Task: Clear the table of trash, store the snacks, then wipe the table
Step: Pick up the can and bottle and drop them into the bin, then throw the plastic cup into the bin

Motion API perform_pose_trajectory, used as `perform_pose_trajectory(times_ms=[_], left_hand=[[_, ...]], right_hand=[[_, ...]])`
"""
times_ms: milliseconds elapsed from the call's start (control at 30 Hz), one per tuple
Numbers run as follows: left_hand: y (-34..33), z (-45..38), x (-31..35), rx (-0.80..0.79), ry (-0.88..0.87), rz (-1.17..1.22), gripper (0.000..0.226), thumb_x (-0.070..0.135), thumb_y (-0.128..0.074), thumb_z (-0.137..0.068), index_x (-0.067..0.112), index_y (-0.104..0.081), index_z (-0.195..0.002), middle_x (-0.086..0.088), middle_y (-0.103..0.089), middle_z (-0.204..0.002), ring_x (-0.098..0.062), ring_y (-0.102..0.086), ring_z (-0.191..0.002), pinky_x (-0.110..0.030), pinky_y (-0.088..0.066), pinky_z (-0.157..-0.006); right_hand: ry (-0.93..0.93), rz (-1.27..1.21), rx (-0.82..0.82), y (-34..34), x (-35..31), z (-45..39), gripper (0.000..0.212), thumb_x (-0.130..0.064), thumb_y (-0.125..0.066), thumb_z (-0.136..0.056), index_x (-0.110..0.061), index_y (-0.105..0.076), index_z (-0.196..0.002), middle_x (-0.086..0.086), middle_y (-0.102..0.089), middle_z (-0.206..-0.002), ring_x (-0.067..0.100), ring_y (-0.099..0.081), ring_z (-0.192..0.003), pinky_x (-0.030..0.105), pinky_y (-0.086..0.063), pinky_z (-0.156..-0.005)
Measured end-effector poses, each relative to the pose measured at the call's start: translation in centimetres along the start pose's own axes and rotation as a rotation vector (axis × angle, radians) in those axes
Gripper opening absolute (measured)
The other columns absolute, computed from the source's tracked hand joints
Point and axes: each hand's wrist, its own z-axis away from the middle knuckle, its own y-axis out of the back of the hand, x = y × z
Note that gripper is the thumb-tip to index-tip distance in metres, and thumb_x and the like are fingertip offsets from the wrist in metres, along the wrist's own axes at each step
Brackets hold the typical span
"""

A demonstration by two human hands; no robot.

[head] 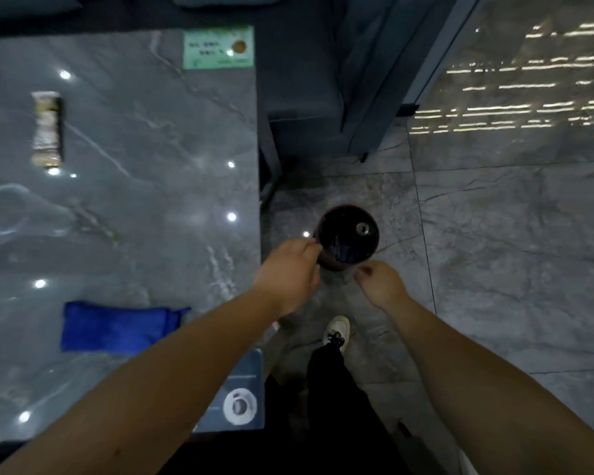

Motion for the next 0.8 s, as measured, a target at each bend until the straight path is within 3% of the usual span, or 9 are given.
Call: perform_pose_trajectory(times_ms=[67, 167, 233, 300, 467, 700, 800], left_hand=[[1.3, 2.3, -0.2, 0.101, -0.090, -0.078, 0.045, 0.024, -0.051, -0.090, 0.005, -0.054, -0.130, -0.017, -0.052, -0.135, -0.037, -0.046, -0.124, -0.045, -0.033, -0.107], [2.6, 5.4, -2.0, 0.130, -0.010, -0.178, 0.051, 0.028, -0.051, -0.087, 0.006, -0.051, -0.133, -0.017, -0.049, -0.139, -0.036, -0.041, -0.131, -0.048, -0.026, -0.110], [3.3, 7.4, -3.9, 0.131, 0.067, -0.232, 0.055, 0.032, -0.050, -0.088, 0.009, -0.046, -0.138, -0.015, -0.045, -0.143, -0.035, -0.036, -0.135, -0.050, -0.020, -0.113], [4.0, 9.3, -5.7, 0.141, 0.122, -0.256, 0.055, 0.034, -0.048, -0.090, 0.010, -0.044, -0.139, -0.014, -0.044, -0.144, -0.035, -0.035, -0.136, -0.052, -0.020, -0.114], [5.0, 14.3, -9.9, 0.147, 0.239, -0.280, 0.061, 0.043, -0.028, -0.093, 0.011, -0.033, -0.145, -0.012, -0.034, -0.152, -0.030, -0.026, -0.141, -0.049, -0.012, -0.117], [3.2, 19.9, -14.3, 0.157, 0.452, -0.225, 0.065, 0.050, -0.025, -0.097, 0.013, -0.024, -0.150, -0.009, -0.022, -0.158, -0.029, -0.010, -0.147, -0.049, 0.000, -0.117], [2.3, 20.3, -15.1, 0.159, 0.483, -0.234, 0.070, 0.056, -0.015, -0.095, 0.014, -0.023, -0.150, -0.008, -0.020, -0.159, -0.027, -0.008, -0.147, -0.047, 0.006, -0.116]], right_hand=[[0.051, 0.014, 0.050, 0.1, -2.2, 1.1, 0.022, -0.026, -0.053, -0.093, -0.008, -0.065, -0.099, 0.018, -0.066, -0.098, 0.037, -0.062, -0.098, 0.031, -0.042, -0.073], [0.152, 0.089, 0.131, -0.1, -5.9, 2.3, 0.042, -0.031, -0.049, -0.096, -0.004, -0.055, -0.127, 0.020, -0.057, -0.130, 0.035, -0.054, -0.118, 0.037, -0.044, -0.094], [0.237, 0.180, 0.189, -0.4, -8.2, 3.1, 0.052, -0.033, -0.045, -0.097, -0.004, -0.042, -0.141, 0.018, -0.043, -0.146, 0.033, -0.039, -0.134, 0.040, -0.033, -0.110], [0.310, 0.259, 0.246, -0.7, -10.4, 3.6, 0.056, -0.035, -0.043, -0.097, -0.006, -0.034, -0.145, 0.017, -0.034, -0.152, 0.032, -0.029, -0.140, 0.041, -0.024, -0.116], [0.502, 0.388, 0.291, -1.3, -15.4, 4.7, 0.059, -0.036, -0.044, -0.097, -0.005, -0.031, -0.146, 0.015, -0.030, -0.154, 0.030, -0.022, -0.144, 0.040, -0.017, -0.119], [0.759, 0.456, 0.236, -4.6, -23.4, 5.2, 0.058, -0.034, -0.049, -0.095, -0.001, -0.037, -0.142, 0.019, -0.041, -0.146, 0.033, -0.033, -0.137, 0.041, -0.026, -0.115], [0.796, 0.479, 0.187, -6.8, -27.0, 4.7, 0.063, -0.040, -0.047, -0.095, -0.005, -0.031, -0.145, 0.016, -0.035, -0.151, 0.031, -0.030, -0.140, 0.040, -0.024, -0.116]])
